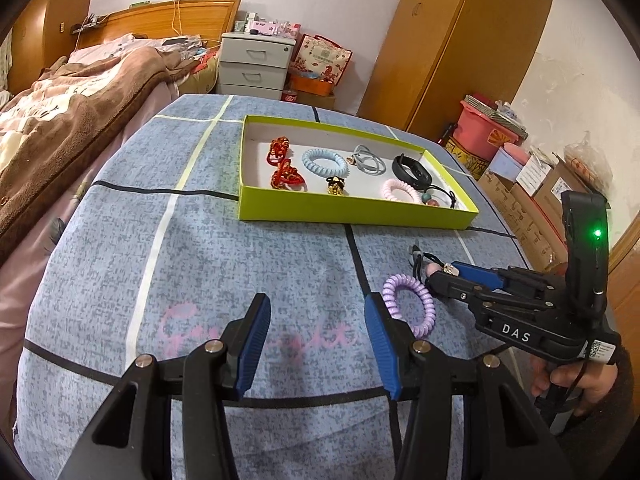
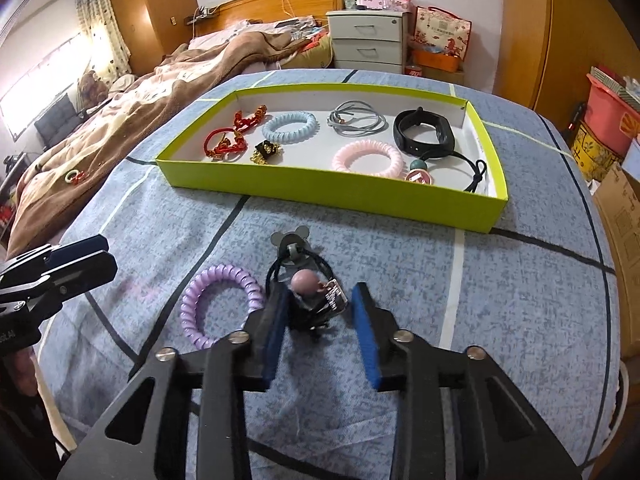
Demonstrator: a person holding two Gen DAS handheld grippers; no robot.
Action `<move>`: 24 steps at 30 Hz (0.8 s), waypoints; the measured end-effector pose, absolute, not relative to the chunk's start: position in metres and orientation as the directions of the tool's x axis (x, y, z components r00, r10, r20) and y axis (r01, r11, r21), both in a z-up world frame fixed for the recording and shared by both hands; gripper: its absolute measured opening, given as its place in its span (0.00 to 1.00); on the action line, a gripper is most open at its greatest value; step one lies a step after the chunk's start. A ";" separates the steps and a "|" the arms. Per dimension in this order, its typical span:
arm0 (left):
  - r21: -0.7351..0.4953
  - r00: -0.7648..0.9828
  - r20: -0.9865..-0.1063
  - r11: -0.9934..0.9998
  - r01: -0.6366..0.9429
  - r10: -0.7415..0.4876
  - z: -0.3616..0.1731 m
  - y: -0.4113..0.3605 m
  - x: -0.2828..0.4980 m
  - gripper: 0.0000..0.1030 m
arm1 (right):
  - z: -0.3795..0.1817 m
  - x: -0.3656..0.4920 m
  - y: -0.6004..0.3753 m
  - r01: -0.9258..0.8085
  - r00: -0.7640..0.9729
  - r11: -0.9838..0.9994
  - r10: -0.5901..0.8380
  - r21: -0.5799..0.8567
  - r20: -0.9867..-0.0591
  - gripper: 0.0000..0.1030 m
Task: Organize jewelry
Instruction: 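Grasp the black elastic tie with the pink ball using the right gripper, then grasp the lavender coil hair tie with the left gripper while the right gripper holds the tie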
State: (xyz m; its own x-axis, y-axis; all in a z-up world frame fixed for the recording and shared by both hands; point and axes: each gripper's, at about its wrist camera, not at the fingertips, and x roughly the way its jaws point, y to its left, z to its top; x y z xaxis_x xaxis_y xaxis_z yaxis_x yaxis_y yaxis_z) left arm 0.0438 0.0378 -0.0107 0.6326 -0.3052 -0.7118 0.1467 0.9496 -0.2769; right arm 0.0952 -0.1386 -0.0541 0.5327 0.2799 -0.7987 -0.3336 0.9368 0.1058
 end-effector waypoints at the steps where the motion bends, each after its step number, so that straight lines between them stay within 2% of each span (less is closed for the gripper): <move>1: -0.276 0.633 -0.712 0.950 0.146 -0.304 -0.010 0.037 0.042 0.49 | -0.054 0.094 -0.138 -0.333 0.533 0.937 0.281 0.108 -0.798 0.23; 4: -0.275 0.632 -0.712 0.949 0.152 -0.307 -0.009 0.037 0.038 0.49 | -0.053 0.091 -0.140 -0.323 0.541 0.940 0.280 0.111 -0.793 0.13; 6: -0.274 0.631 -0.712 0.949 0.156 -0.309 -0.008 0.037 0.036 0.49 | -0.050 0.087 -0.144 -0.305 0.557 0.946 0.273 0.112 -0.784 0.11; 24: -0.252 0.562 -0.760 0.945 0.207 -0.326 -0.022 0.000 0.056 0.49 | -0.029 0.070 -0.203 -0.188 0.652 0.944 0.325 0.270 -0.685 0.09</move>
State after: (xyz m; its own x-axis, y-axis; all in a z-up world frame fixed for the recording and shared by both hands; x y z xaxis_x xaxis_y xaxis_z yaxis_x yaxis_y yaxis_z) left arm 0.0556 0.0003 -0.0217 0.5619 -0.3256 -0.7605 0.2073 0.9454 -0.2516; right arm 0.0702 -0.2030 -0.0289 0.6517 0.3252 -0.6853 -0.1877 0.9445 0.2696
